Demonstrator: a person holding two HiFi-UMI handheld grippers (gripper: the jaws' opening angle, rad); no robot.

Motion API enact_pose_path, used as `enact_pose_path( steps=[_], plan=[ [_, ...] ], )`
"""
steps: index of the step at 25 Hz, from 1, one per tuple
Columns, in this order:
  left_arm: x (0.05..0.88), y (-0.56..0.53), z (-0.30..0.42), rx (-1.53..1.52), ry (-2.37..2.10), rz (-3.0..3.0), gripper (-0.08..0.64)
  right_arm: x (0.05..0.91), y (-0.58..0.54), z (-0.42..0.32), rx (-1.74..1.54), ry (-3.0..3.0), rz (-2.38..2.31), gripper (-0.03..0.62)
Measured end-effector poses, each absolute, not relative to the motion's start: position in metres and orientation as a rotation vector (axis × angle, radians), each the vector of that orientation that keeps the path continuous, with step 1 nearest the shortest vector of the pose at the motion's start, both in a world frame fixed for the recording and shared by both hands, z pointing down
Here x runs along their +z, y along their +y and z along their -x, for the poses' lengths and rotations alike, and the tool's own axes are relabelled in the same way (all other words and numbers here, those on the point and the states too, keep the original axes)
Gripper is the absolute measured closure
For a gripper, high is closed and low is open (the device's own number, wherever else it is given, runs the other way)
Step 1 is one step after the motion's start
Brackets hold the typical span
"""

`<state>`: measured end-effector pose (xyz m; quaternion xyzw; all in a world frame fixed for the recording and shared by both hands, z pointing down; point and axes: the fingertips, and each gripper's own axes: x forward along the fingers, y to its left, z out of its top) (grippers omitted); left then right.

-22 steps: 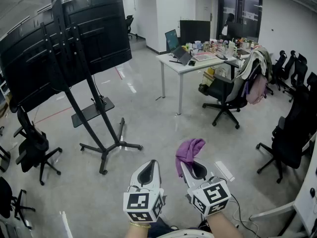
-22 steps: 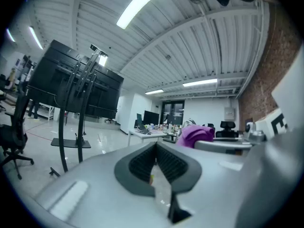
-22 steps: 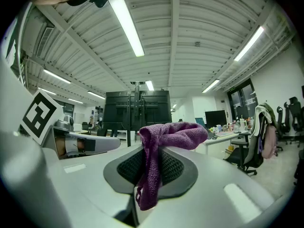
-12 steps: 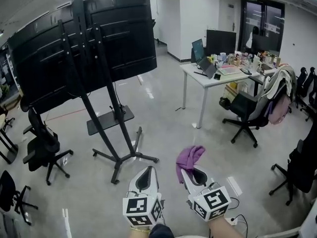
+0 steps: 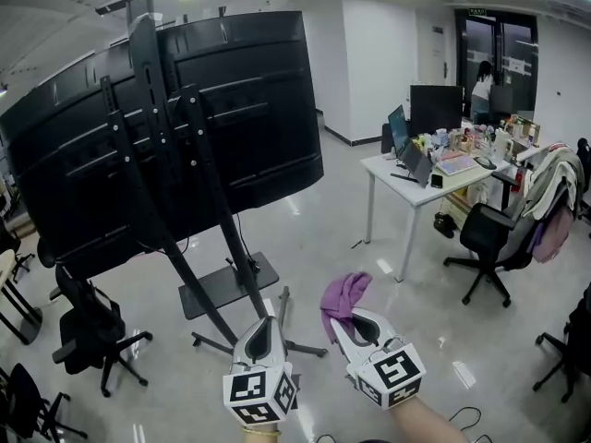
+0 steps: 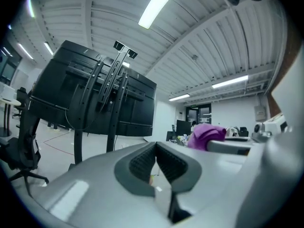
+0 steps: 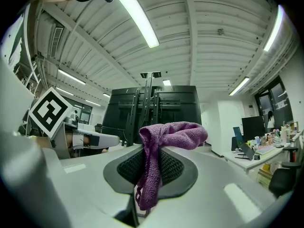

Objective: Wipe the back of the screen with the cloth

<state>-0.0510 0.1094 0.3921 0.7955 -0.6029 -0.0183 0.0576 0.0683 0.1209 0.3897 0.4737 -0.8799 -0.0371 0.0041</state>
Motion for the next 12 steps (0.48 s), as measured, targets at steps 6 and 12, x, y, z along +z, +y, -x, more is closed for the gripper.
enact_pose_path(
  steps=[6,12],
  plan=[
    [0.376,0.018,0.080,-0.075,-1.892,-2.382,0.552,0.371,0.022,-0.033,-0.201,-2.778,-1.420,0.540],
    [0.368,-0.073,0.091,-0.074,-1.996,-2.351,0.552,0.363,-0.088,-0.006,-0.257,-2.849,-1.321,0.540]
  ],
)
